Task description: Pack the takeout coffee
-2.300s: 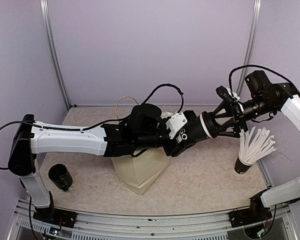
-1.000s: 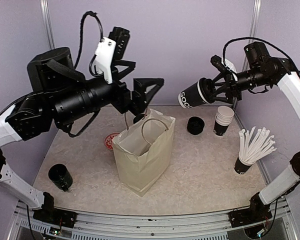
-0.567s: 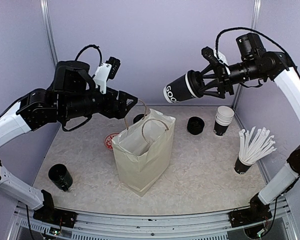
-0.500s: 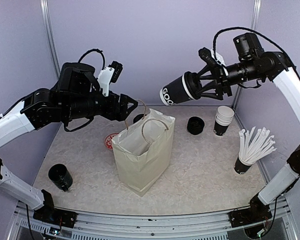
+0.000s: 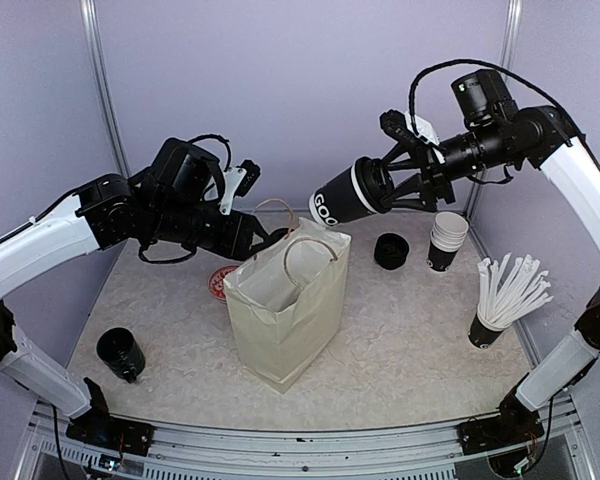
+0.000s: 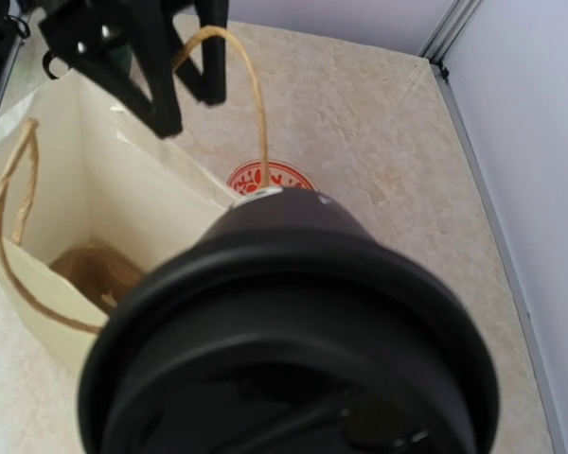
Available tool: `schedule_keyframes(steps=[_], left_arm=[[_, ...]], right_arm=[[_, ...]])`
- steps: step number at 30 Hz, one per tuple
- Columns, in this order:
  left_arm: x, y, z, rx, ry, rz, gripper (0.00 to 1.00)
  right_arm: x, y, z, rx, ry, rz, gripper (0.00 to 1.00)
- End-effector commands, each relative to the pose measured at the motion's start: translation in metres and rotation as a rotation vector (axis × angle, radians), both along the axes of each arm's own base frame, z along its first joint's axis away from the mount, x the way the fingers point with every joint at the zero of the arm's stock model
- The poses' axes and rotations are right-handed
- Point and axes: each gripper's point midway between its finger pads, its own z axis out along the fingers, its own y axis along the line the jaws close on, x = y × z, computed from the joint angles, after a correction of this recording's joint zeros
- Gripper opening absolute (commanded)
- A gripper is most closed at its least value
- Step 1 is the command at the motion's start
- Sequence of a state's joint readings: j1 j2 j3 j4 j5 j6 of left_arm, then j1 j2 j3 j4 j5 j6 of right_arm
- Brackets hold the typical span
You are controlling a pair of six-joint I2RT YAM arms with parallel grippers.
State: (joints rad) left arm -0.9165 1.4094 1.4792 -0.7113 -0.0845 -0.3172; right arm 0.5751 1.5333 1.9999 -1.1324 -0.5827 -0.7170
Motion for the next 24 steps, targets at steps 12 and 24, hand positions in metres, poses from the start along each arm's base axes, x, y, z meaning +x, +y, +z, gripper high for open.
schedule_keyframes(steps=[12, 24], left_arm=[[-0.003, -0.016, -0.026, 0.104, 0.122, -0.114, 0.11], [0.000, -0.037, -0.024, 0.149, 0.079, -0.250, 0.00]], right_arm=[[-0.027, 0.009, -0.012, -0.071, -0.038, 0.100, 0.63], [-0.039, 0.017, -0.049, -0.249, -0.057, 0.166, 0.61]])
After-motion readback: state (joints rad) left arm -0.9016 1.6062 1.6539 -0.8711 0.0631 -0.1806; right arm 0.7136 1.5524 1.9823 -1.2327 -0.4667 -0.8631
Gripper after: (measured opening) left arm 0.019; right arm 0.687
